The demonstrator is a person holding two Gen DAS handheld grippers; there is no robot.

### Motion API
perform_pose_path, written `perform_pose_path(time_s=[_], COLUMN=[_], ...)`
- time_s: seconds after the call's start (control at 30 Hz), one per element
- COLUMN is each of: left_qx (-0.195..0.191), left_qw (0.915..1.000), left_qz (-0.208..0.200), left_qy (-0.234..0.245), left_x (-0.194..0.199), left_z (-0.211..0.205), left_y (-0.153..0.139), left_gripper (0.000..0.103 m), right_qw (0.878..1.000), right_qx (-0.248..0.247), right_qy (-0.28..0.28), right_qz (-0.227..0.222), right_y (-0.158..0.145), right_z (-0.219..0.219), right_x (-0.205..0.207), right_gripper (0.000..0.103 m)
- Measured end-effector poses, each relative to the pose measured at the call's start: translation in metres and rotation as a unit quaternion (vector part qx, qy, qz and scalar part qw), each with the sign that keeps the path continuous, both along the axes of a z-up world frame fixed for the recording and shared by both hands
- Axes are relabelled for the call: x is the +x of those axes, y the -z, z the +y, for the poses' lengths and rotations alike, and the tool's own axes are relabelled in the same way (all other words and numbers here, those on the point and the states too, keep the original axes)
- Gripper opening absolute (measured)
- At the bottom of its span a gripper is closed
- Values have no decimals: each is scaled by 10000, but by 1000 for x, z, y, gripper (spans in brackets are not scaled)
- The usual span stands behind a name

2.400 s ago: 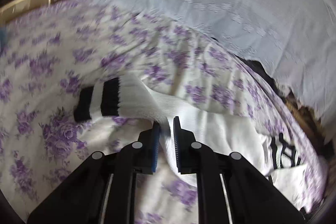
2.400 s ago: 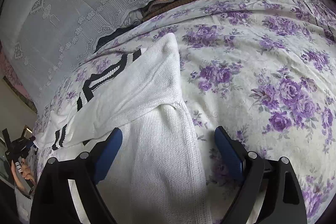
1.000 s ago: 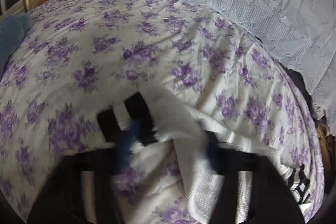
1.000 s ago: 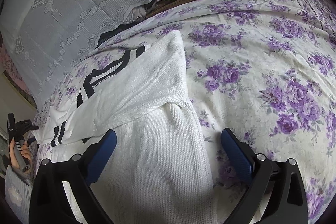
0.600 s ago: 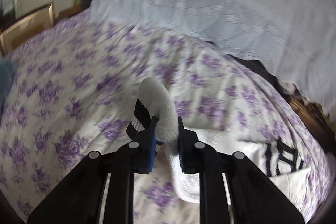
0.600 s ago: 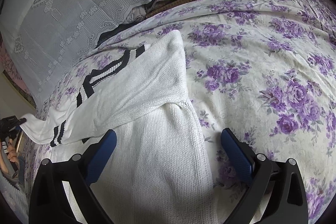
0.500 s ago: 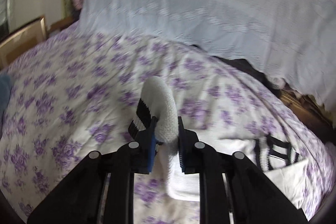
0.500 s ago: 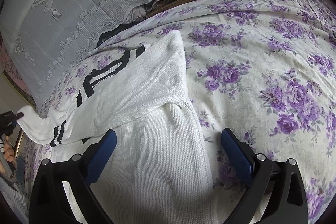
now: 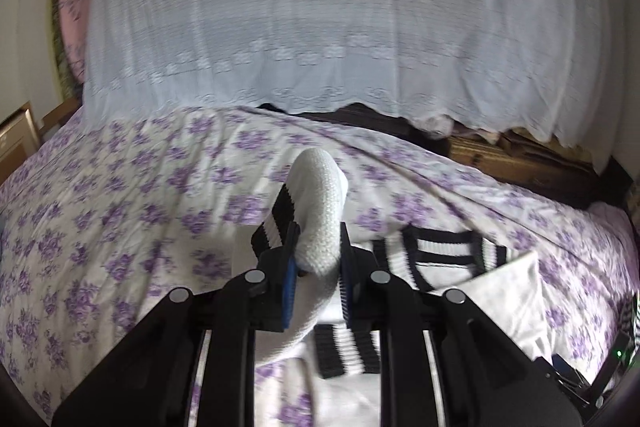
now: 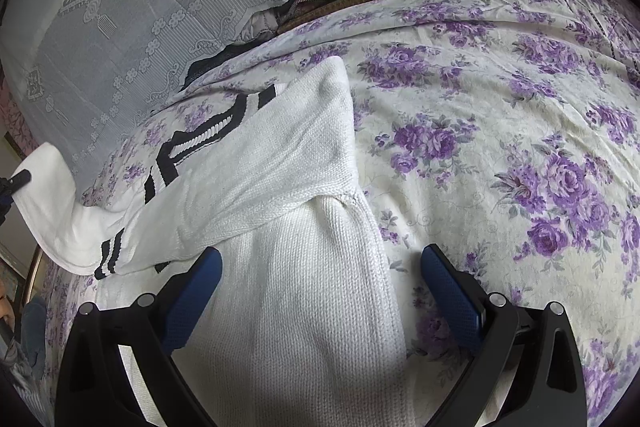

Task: Fold small clothes
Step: 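Lay the striped cuff across the sweater body with the left gripper and release, then grasp the striped sleeve cuff with the right gripper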

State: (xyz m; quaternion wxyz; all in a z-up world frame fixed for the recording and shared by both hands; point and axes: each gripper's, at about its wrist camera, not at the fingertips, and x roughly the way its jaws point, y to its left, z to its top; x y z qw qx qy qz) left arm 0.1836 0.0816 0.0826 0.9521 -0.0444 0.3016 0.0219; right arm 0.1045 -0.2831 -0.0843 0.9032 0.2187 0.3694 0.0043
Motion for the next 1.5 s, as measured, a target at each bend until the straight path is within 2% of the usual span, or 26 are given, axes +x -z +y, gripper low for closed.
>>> perform_pose_path(time_s=[0.27, 0.53, 0.6, 0.63, 0.67, 0.7, 0.8, 0.83, 0.87, 0.93, 0.97, 1.03, 1.1, 1.17, 1.23, 1.3, 1.37, 1.4, 1.43, 1.5], left_qx=[187, 574, 827, 966, 1117, 1175, 1352, 1393, 1432, 1531, 1587, 1521, 1455, 1424, 1204, 930, 883, 877, 809, 792], left_qw=[9980, 9910, 9894, 9888, 9875, 9867, 9806, 9790, 9778, 9773, 9782, 9818, 9864, 9896, 9921, 9914, 9869, 9853, 9862, 9867], left_qz=[110, 248, 330, 386, 451, 457, 442, 402, 268, -49, -239, -351, -345, -149, 230, 752, 1236, 1383, 1363, 1339], left_qy=[598, 1185, 1148, 1072, 1013, 1029, 1346, 1434, 1508, 1461, 1320, 1085, 685, 127, -261, -531, -539, -482, -476, -475], left_x=[-1, -6, -4, -3, -3, -5, -18, -23, -32, -43, -50, -51, -45, -29, -11, 9, 25, 30, 31, 29], left_z=[-74, -157, -173, -179, -185, -187, -189, -186, -179, -162, -146, -118, -84, -48, -18, 7, 18, 20, 23, 25], left_y=[16, 61, 81, 92, 105, 111, 118, 116, 110, 98, 89, 78, 71, 78, 95, 122, 149, 157, 159, 157], left_gripper=[16, 17, 30, 57, 75, 77, 80, 86, 93, 96, 99, 98, 98, 99, 99, 99, 99, 99, 99, 99], right_qw=[10000, 9999, 9997, 9995, 9994, 9993, 9993, 9992, 9992, 9992, 9993, 9992, 9986, 9964, 9880, 9747, 9535, 9415, 9262, 9056], right_qx=[8, 146, 235, 277, 316, 336, 344, 348, 353, 346, 338, 297, 214, -138, -766, -1443, -2233, -2596, -3026, -3554], right_qy=[3, 22, 74, 93, 102, 106, 107, 108, 109, 116, 116, 163, 149, -165, -585, -995, -1466, -1686, -1888, -2078], right_qz=[-2, -50, -85, -105, -121, -129, -132, -135, -137, -141, -141, -197, -471, -823, -1205, -1386, -1395, -1334, -1221, -1016], right_y=[0, 1, 1, 1, 1, 1, 1, 1, 1, 1, 0, -2, -12, -29, -48, -61, -65, -63, -58, -45], right_z=[0, -4, -8, -9, -11, -12, -12, -12, -12, -12, -13, -14, -11, 5, 37, 75, 122, 143, 166, 193], right_x=[0, 1, 0, -1, -1, -1, -1, -1, -1, -1, -1, -3, -10, -17, -23, -22, -11, -4, 6, 23], right_gripper=[100, 100, 99, 99, 99, 99, 99, 99, 99, 99, 98, 95, 82, 77, 77, 76, 76, 76, 76, 74])
